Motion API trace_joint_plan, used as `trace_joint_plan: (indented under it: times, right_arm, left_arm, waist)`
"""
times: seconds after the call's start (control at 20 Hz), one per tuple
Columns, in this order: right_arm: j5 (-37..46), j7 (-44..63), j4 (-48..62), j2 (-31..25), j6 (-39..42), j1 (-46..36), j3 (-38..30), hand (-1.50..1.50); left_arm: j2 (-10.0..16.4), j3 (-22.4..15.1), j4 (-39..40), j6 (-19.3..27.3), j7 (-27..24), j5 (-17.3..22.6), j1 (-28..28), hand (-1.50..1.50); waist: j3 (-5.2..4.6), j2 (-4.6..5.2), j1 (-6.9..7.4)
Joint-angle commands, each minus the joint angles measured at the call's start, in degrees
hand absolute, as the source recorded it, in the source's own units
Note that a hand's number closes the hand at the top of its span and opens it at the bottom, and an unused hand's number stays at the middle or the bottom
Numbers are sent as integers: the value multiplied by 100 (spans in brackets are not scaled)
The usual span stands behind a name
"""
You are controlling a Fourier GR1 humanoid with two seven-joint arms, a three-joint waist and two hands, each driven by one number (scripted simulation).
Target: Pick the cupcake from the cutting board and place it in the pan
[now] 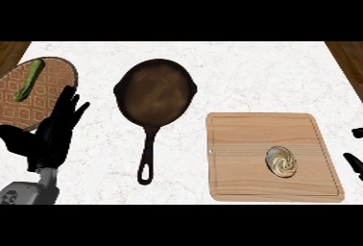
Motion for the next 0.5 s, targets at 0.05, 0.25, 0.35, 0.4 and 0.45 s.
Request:
trace_joint_plan:
  times: [0.05, 0.25, 0.35, 0.4, 0.45]
  right_arm:
    - [519, -963, 259, -487, 213, 902, -672, -150]
    - [1182, -1100, 155, -869, 272, 776, -616, -150]
    - [927, -1007, 128, -1112, 668, 593, -931, -150]
    - [966, -706, -236, -1100, 752, 816, -940, -150]
    - [882, -240, -753, -1238, 795, 821, -936, -150]
  left_arm:
    - [212, 238, 46, -139, 475, 96, -475, 0]
    - [62, 68, -226, -57, 575, -53, -353, 0]
    - [-98, 57, 36, -158, 384, -136, -313, 0]
    - [-48, 158, -107, -165, 434, -147, -360, 0]
    - [-84, 181, 118, -72, 504, -175, -550, 0]
  waist:
    - [-13, 16, 60]
    - [-16, 16, 173]
    - [-18, 21, 183]
    - [-19, 16, 171]
    - [-23, 15, 140]
